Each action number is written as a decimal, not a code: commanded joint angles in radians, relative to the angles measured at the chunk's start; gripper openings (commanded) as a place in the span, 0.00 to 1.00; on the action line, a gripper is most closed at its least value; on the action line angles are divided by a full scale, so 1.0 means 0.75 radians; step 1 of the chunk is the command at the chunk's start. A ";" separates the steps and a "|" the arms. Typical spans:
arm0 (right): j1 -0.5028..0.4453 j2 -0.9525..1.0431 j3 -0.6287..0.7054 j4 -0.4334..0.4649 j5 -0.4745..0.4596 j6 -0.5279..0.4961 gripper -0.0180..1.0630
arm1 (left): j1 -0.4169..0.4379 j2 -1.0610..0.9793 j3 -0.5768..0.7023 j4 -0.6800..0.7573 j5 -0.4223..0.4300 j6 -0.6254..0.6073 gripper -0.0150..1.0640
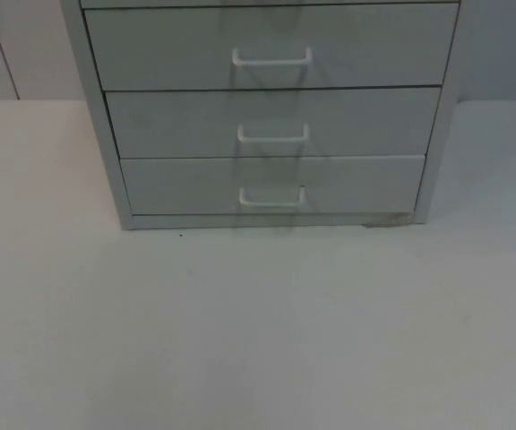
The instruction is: Open the drawer with the left hand, place the block into the drawer with the right hand, then close the drawer with the left hand.
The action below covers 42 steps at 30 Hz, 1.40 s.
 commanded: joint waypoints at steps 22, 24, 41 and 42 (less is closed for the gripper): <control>-0.006 -0.004 0.001 -0.079 -0.020 0.107 0.99 | 0.005 -0.006 0.005 -0.018 -0.003 -0.002 0.99; -0.006 -0.004 0.001 -0.079 -0.020 0.107 0.99 | 0.005 -0.006 0.005 -0.018 -0.003 -0.002 0.99; -0.006 -0.004 0.001 -0.070 -0.023 0.108 0.99 | 0.005 -0.006 0.005 -0.018 -0.003 0.000 0.99; -0.006 -0.004 0.001 -0.070 -0.023 0.108 0.99 | 0.005 -0.006 0.005 -0.018 -0.003 0.000 0.99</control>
